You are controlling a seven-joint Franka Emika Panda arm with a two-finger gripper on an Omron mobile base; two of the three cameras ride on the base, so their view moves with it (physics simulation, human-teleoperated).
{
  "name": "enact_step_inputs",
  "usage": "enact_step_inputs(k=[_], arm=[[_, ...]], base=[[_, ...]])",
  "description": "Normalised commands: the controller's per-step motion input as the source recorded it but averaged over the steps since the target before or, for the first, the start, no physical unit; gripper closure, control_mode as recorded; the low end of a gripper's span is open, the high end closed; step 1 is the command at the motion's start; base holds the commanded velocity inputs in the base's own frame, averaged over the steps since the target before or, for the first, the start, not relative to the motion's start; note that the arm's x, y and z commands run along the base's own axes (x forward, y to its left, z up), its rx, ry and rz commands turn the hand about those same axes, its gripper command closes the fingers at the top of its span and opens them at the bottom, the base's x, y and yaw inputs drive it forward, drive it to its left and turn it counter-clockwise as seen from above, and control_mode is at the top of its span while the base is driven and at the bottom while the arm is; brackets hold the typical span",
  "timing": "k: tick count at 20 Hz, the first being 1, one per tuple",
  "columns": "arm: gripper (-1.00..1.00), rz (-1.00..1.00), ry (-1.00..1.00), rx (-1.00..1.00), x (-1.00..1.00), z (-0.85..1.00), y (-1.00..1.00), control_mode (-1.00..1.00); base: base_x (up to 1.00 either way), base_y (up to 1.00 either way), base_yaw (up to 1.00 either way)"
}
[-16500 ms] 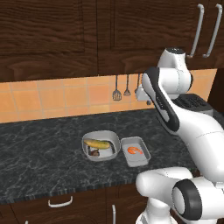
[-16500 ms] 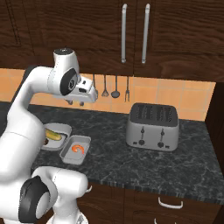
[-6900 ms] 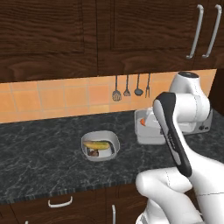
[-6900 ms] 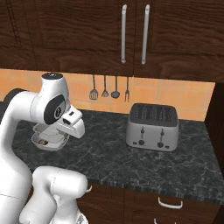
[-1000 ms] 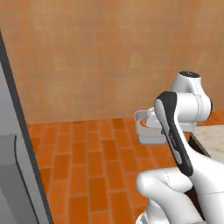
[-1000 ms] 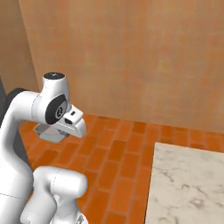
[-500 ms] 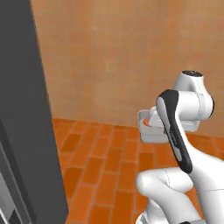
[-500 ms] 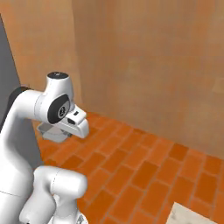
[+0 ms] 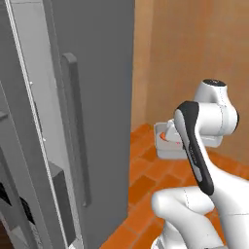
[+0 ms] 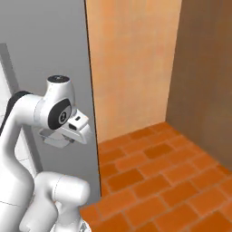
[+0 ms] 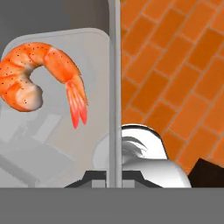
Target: Take the meat container that has the shrimp and place it on the second highest rack of the freezer. Then take the vegetable container that has the cucumber and mushroom and place it on the highest rack of the freezer.
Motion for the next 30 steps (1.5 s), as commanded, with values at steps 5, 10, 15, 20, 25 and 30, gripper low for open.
enact_step_inputs(k=[5,10,15,20,25,30], arm=[[1.0,0.0,0.0,0.0,0.0,0.0,0.0,1.0],[1.0,0.0,0.0,0.0,0.0,0.0,0.0,1.0],[1.0,0.0,0.0,0.0,0.0,0.0,0.0,1.0],[1.0,0.0,0.0,0.0,0.0,0.0,0.0,1.0],[1.0,0.0,0.0,0.0,0.0,0.0,0.0,1.0],[1.0,0.0,0.0,0.0,0.0,0.0,0.0,1.0]], base=[[0.27,-0.42,0.77],[0.32,-0.24,0.73],[0.48,-0.03,0.68],[0.74,0.0,0.57],[0.44,0.17,0.32],[0.0,0.46,0.15]])
